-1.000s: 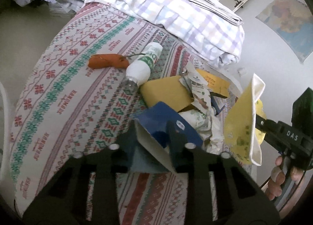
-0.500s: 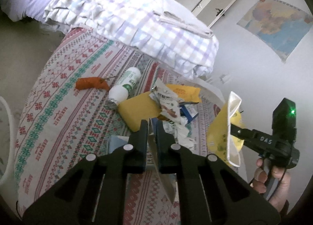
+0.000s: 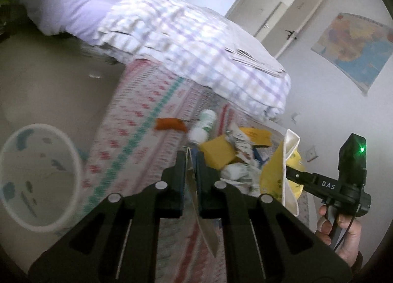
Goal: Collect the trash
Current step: 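Carry both items over the white bin and open both tools to drop them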
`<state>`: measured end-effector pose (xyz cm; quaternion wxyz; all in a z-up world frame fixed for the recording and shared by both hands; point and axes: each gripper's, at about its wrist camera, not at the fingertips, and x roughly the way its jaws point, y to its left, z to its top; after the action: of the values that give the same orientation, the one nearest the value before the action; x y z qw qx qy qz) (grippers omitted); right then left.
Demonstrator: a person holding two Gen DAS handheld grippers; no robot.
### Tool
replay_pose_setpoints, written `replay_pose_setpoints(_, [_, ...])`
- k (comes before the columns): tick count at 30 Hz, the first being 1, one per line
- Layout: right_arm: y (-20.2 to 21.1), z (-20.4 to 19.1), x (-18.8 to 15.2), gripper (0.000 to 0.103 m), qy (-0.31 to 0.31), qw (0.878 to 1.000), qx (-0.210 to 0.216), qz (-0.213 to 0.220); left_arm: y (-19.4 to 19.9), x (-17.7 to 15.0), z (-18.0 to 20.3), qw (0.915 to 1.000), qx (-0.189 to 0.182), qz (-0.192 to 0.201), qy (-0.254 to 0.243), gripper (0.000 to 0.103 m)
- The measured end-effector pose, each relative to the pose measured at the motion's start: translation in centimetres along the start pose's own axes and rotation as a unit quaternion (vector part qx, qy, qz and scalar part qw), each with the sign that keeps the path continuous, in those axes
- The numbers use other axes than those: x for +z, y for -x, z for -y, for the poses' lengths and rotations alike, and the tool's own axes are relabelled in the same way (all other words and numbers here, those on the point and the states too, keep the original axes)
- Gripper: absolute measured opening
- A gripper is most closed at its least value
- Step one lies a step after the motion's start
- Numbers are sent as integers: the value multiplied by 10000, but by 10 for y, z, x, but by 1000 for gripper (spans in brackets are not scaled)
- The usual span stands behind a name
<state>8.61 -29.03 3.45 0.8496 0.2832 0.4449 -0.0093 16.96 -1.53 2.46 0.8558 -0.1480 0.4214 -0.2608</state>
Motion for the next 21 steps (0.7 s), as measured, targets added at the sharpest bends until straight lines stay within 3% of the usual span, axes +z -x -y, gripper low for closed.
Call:
replay_pose_setpoints(12, [-40,-64,-24,14,522,9980,169,-315,56,6,-71,9965,690,383,279,9])
replay_pose_setpoints(21, [-60,-95,-43,14,752,9959,167,-476,85,6,-111,9873,1335,731,448,10])
